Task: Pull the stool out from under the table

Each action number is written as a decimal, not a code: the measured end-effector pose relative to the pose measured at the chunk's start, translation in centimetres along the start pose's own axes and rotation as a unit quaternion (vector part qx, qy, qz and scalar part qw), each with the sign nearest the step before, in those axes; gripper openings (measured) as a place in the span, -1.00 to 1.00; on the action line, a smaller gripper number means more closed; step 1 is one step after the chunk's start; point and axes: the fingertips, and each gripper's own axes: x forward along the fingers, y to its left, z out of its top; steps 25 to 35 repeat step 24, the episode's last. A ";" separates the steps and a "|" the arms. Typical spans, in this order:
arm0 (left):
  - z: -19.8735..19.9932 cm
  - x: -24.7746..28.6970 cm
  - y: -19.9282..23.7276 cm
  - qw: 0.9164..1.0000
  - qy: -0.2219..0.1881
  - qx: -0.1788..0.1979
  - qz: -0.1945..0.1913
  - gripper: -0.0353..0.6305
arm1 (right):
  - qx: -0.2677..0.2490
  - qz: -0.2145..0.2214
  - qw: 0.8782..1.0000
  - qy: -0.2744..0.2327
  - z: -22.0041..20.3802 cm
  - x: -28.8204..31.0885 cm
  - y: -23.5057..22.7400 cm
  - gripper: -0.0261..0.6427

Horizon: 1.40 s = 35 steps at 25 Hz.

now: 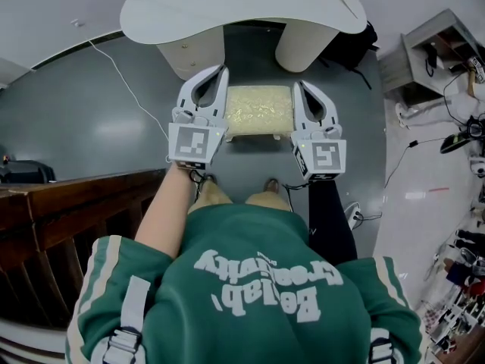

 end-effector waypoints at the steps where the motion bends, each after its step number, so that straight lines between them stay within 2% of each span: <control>1: 0.2 0.1 0.0 1.000 -0.001 0.002 0.000 -0.85 | -0.001 -0.003 1.000 0.000 0.1 0.0 -0.2 -0.90; 5: 1.5 0.8 0.1 1.000 -0.002 -0.009 0.002 -0.85 | -0.002 -0.008 1.000 -0.004 0.7 0.1 -0.9 -0.90; 9: 1.5 0.7 0.2 1.000 -0.009 0.006 0.004 -0.85 | -0.006 -0.007 1.000 -0.009 1.1 0.0 -1.0 -0.90; 12: 3.7 1.0 0.1 1.000 -0.019 -0.013 0.007 -0.85 | -0.007 -0.008 1.000 -0.011 1.1 -0.1 -0.9 -0.90; 17: 1.4 0.2 0.4 1.000 -0.018 0.014 0.009 -0.85 | -0.006 -0.010 1.000 -0.009 1.3 -0.1 -0.7 -0.90; 21: 1.7 0.2 0.4 1.000 -0.003 0.006 0.008 -0.85 | -0.007 -0.009 1.000 -0.008 1.2 -0.1 -0.6 -0.90; 24: 3.9 0.6 0.2 1.000 -0.007 -0.011 0.009 -0.85 | -0.003 -0.011 1.000 0.000 1.2 -0.4 -0.6 -0.90; 35: 3.9 0.6 0.2 1.000 -0.007 -0.011 0.009 -0.85 | -0.003 -0.011 1.000 0.000 1.2 -0.4 -0.6 -0.90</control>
